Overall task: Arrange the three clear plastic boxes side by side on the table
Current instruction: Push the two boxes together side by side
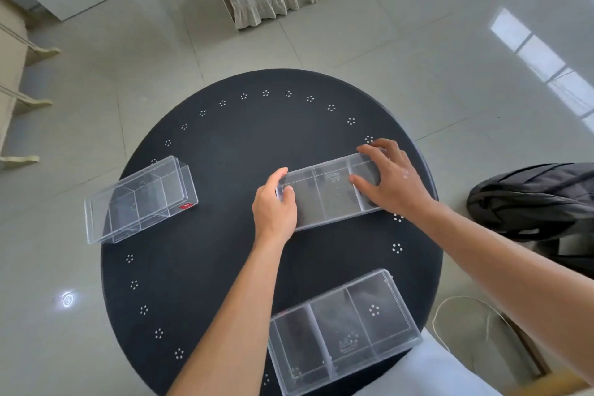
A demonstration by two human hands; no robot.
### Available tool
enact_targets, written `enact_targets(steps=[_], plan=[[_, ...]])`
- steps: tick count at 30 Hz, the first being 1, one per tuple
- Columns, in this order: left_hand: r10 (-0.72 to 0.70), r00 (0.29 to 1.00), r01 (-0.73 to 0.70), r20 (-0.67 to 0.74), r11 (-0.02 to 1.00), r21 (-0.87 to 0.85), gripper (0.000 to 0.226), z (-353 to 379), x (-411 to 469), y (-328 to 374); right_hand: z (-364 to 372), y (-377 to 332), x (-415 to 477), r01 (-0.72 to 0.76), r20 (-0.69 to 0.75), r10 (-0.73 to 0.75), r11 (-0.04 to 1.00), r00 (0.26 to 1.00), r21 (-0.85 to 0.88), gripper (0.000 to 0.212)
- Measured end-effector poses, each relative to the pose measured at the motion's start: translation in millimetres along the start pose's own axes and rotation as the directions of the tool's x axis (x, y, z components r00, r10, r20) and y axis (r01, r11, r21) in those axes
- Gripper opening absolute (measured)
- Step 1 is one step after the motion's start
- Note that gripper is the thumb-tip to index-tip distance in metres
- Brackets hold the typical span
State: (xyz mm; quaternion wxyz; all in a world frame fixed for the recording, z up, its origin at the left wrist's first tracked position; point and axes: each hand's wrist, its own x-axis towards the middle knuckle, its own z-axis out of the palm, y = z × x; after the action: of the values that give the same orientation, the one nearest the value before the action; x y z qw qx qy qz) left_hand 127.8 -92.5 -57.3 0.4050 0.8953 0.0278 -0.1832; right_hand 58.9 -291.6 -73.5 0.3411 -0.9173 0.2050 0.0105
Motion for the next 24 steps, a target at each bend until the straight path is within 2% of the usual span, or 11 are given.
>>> enact_targets(steps=[11,24], plan=[[-0.084,0.991,0.078,-0.107,0.995,-0.062,0.042,-43.5,-7.0,-44.0,50.5,-45.4,-9.8,0.076,-0.018,-0.076,0.996,0.997,0.037,0.056],[-0.127,0.946,0.121,-0.297,0.992,-0.036,0.042,-130.0,-16.6,-134.0,125.9,-142.1,-20.8,0.181,0.137,-0.187,0.982,0.973,0.055,0.063]])
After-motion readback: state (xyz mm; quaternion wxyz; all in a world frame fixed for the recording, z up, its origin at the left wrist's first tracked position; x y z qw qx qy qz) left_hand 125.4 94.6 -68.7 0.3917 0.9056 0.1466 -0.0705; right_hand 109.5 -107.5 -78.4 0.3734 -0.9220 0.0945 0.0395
